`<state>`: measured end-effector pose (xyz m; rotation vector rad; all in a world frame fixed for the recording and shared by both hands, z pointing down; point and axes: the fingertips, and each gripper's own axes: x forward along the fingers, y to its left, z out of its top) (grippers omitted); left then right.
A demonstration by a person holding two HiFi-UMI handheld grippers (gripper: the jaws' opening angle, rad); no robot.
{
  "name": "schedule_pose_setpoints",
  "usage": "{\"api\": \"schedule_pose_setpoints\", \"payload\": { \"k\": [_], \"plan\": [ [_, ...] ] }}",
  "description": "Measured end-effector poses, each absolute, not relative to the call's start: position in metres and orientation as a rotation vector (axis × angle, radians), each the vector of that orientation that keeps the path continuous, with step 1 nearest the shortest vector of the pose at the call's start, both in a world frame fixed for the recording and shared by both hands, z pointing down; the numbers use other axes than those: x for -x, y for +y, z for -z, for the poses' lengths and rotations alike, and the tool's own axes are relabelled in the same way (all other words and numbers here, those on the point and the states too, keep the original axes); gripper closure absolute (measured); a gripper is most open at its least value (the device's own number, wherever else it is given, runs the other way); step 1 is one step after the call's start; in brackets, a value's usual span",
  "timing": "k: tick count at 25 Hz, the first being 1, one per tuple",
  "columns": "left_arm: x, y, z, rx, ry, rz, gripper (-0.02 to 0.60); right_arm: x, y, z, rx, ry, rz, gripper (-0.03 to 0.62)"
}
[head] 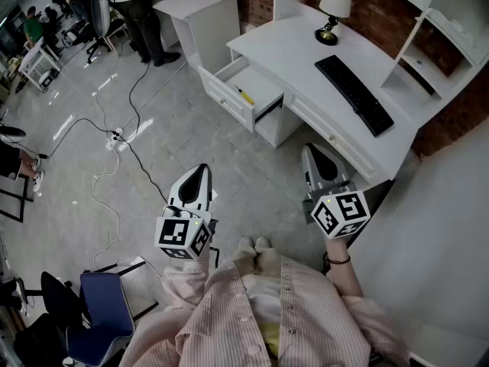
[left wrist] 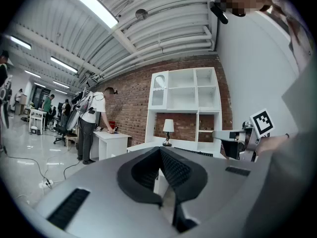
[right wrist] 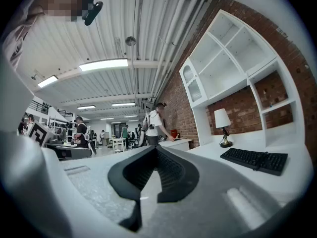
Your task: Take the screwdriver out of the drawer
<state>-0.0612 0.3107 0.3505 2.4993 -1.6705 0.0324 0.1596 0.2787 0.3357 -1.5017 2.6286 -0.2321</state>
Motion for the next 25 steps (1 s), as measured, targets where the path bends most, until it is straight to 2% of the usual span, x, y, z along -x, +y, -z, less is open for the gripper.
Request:
{"api": "schedule_pose_setpoints", "payload": {
  "k": [18,25],
  "plan": [
    [0.048,0.311,-0.355,-2.47,-1.701,-0.014,0.583,-0.168,0.269,-0.346,1.458,2.645,0.267,0.589],
    [0.048,0.304,-0.357,-2.438,-1.723,-0.022,0.583,-0.166,0.257,-0.352,1.449,2.669,0.291,0.571]
  ]
}}
